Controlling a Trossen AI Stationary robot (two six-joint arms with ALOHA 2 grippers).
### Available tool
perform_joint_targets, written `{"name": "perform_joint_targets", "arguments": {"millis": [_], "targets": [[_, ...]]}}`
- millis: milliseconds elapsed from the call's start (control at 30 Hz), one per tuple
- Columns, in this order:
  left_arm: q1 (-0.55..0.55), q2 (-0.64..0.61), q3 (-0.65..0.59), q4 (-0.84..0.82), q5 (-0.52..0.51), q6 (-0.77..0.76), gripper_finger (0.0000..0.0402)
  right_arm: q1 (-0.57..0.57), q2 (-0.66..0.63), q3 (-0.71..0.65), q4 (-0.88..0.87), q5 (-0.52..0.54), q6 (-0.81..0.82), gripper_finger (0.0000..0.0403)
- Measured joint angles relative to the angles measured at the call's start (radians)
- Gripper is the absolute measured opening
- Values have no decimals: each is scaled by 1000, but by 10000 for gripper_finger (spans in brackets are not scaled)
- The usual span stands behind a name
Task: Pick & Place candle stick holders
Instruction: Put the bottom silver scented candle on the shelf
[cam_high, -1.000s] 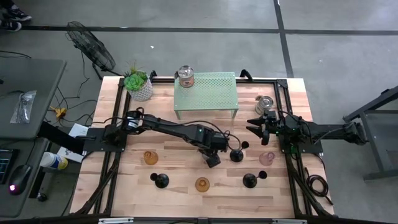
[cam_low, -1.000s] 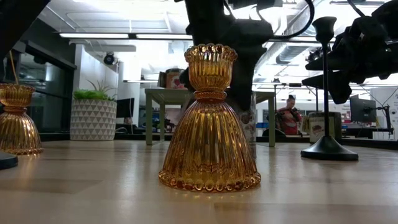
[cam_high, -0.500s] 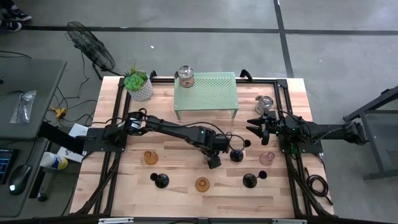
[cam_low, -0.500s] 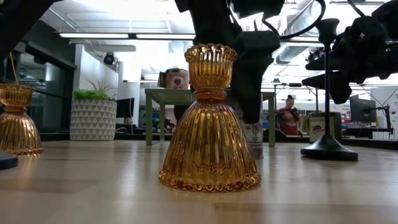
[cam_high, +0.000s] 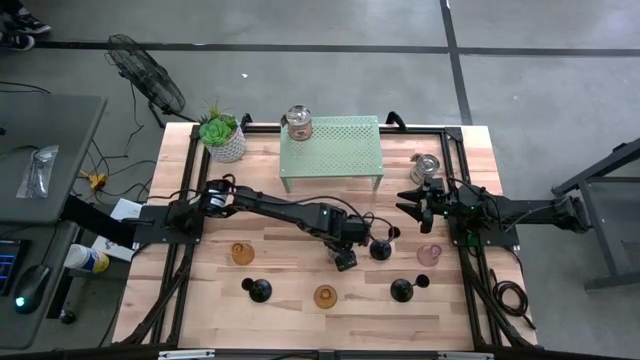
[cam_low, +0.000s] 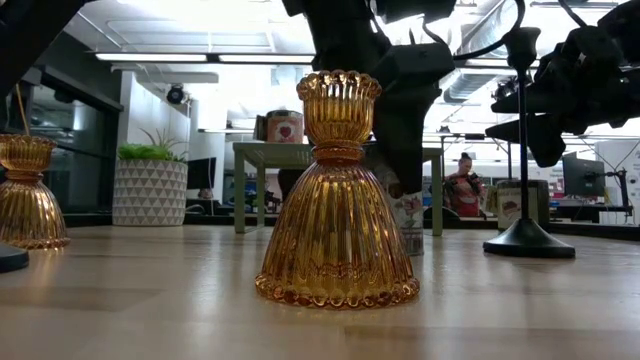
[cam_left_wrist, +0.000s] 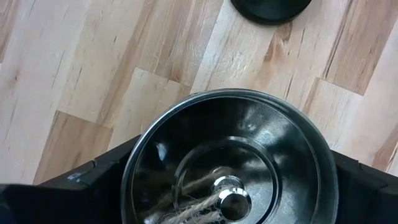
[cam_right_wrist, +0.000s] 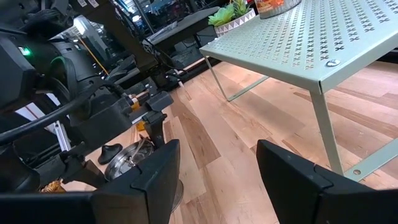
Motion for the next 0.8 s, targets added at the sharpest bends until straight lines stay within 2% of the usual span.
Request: {"name": "perform_joint_targets", "arguments": {"millis": [300, 667, 800], "targets": [[0, -6, 0, -21, -20, -43, 354, 0, 0, 0, 0, 0, 0, 206], [33, -128, 2, -126, 5, -82, 354, 0, 5, 0, -1, 0, 0, 206], [64, -167, 69, -182, 3, -80, 354, 0, 8, 0, 0, 0, 0, 206]]}}
